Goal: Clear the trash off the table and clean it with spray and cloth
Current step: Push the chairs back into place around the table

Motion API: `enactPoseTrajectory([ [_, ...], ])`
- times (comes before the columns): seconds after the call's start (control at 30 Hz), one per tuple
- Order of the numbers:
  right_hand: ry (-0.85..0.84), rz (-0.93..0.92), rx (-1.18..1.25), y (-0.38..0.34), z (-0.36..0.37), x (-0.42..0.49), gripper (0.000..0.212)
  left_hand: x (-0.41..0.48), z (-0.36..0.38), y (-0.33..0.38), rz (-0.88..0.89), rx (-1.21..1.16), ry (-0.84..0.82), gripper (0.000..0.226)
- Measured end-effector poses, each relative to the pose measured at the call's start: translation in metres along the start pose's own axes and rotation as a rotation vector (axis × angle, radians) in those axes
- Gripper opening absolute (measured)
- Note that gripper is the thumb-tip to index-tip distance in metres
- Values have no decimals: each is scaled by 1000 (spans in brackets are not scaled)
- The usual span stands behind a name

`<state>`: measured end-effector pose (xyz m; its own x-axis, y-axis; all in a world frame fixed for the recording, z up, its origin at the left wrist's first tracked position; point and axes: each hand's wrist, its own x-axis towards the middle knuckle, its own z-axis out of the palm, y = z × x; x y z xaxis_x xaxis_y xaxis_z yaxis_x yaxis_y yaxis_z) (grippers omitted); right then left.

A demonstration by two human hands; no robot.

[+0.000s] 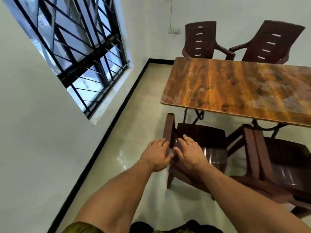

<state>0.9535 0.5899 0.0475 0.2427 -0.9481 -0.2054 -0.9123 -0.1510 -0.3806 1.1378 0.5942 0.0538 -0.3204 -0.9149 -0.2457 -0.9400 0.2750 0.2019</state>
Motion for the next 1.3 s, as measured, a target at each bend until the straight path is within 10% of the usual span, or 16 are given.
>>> enactPoseTrajectory([
  [0.57, 43, 252, -11, -96, 33, 209, 63, 175, -61, -198, 236, 134, -138, 73],
  [1.3, -1, 731, 164, -30, -4, 493, 66, 552, -122, -242, 735, 419, -470, 85],
])
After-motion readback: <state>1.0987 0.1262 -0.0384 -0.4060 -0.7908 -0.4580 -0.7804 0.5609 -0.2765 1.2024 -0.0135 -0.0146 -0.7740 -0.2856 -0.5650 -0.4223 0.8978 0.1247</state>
